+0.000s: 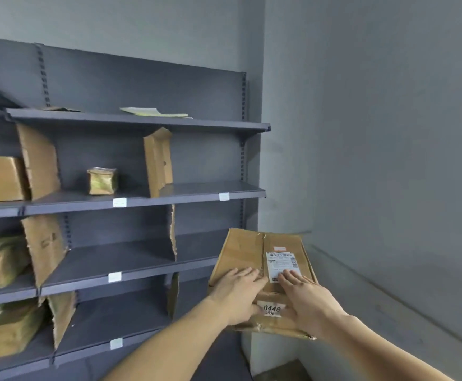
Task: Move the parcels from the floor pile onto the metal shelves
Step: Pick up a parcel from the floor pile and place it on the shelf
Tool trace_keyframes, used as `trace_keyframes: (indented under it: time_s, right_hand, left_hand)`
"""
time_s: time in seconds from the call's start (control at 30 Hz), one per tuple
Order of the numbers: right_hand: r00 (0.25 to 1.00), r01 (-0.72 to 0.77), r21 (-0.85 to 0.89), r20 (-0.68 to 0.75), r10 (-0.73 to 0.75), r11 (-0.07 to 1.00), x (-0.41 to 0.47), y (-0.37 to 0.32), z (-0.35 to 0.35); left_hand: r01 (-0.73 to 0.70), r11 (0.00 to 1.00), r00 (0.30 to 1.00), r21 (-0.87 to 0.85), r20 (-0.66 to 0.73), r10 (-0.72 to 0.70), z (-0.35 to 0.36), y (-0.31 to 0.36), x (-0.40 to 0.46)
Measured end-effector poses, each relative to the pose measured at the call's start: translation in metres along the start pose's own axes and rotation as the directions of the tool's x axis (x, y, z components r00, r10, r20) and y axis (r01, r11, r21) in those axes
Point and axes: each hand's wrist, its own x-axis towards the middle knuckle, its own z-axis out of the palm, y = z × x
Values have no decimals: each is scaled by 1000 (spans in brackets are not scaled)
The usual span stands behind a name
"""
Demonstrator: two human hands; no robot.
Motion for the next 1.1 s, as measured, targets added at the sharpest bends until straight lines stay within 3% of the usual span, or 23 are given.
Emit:
trace_keyframes:
  time_s: [0.53, 0.93, 1.1]
  right_hand:
    - [944, 305, 14, 130, -304, 952, 113, -216, -17]
    - [894, 421, 29, 159, -420, 907, 170, -413, -17]
    - [831, 534, 45, 156, -534, 844, 188, -514, -12]
  left_hand:
    - [369, 929, 925, 12, 87, -369, -25, -173, -169]
    - [501, 866, 862, 10, 84, -500, -28, -309, -314]
    - [601, 799, 797, 12, 68, -600, -25, -359, -400]
